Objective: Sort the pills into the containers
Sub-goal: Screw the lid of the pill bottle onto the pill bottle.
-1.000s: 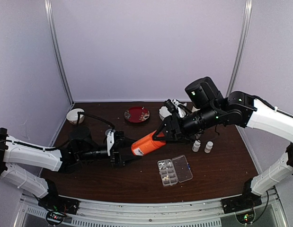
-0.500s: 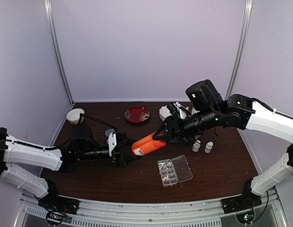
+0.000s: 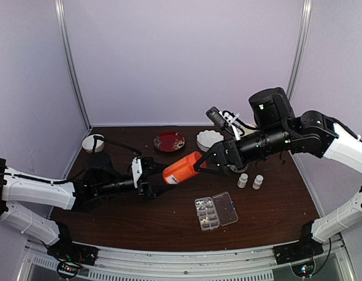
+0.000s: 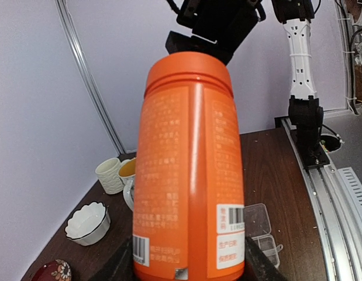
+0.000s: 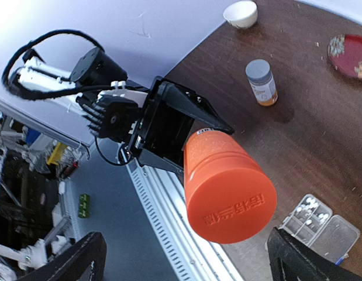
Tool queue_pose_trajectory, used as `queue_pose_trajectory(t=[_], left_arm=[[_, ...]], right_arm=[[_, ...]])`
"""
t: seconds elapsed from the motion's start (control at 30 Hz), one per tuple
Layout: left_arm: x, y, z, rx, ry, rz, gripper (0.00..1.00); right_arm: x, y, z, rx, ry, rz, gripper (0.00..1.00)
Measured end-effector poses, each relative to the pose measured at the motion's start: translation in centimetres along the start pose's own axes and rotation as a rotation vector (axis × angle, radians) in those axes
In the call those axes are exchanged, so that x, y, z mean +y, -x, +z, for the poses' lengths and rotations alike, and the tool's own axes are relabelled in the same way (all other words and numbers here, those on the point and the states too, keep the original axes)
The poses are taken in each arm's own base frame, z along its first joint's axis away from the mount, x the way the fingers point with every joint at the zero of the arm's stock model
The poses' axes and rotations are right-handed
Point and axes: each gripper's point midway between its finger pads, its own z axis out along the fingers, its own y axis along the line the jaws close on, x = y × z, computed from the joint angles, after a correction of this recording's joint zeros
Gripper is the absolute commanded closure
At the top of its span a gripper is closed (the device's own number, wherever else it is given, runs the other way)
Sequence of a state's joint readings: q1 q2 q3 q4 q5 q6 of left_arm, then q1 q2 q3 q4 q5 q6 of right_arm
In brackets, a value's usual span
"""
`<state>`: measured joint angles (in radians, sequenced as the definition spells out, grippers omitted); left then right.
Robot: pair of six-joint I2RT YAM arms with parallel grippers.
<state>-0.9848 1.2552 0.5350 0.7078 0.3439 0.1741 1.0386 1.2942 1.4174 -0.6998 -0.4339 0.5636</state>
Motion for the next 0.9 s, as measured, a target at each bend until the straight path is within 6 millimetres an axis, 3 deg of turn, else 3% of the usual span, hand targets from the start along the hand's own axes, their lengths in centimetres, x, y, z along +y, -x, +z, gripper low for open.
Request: queue_pose_trajectory(t=[0.07,0.1,0.23,0.43,0.67,0.9], left_arm=[[0.0,0.0,0.0,-0.001,-0.001,-0.002,1.00],[-0.1,0.0,0.0,0.000,-0.005,-0.005,1.00],[-0.5,0.1,0.0,-0.008,-0.027,-0.014,1.00],[-1.3,0.7,-0.2,-0.027,-0.078,-0.030,1.00],[-1.9,1.1,-0.4,-0.041,-0.113,-0.042,1.00],[-2.2,1.7,-0.3,-0.053,-0.141,-0.048,1.00]], right_arm=[[0.1,0.1,-1.1,-0.019,-0.007,-0.156,0.03],[0.1,0.1,-1.6,-0.028,-0.016,-0.244,0.10],[-0.7,-0.7,-3.1,-0.012,-0.070,-0.621,0.02],[-2.4,-2.1,-1.5,0.112,-0.085,-1.013,0.05],[-2.1,-0.9,-1.1,0.069,-0.097,-1.259,0.08],[-1.5,-0.3,-0.8,0.017,-0.080,-1.392,0.32]])
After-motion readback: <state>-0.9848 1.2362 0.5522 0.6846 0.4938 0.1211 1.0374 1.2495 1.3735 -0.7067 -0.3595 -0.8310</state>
